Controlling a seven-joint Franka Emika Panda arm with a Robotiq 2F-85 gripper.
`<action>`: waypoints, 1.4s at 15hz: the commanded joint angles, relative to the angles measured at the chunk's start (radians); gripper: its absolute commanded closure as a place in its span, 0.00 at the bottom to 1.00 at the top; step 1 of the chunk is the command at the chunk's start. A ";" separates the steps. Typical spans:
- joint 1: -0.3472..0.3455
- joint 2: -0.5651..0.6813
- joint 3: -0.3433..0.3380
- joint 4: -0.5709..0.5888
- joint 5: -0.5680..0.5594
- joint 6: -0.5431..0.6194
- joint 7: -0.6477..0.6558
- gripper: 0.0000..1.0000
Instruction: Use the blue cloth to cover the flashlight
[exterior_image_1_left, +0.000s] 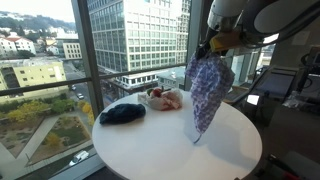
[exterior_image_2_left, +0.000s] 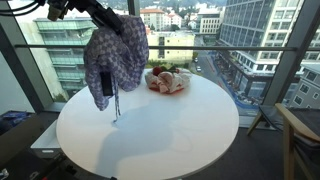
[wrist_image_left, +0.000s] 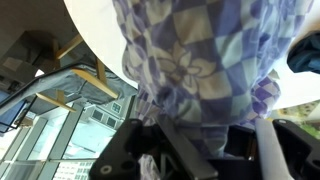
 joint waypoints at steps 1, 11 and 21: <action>-0.059 0.017 0.008 -0.020 -0.044 0.073 0.017 0.96; -0.160 0.375 -0.043 -0.021 -0.068 0.341 0.019 0.96; -0.213 0.801 -0.162 0.120 -0.184 0.490 0.074 0.96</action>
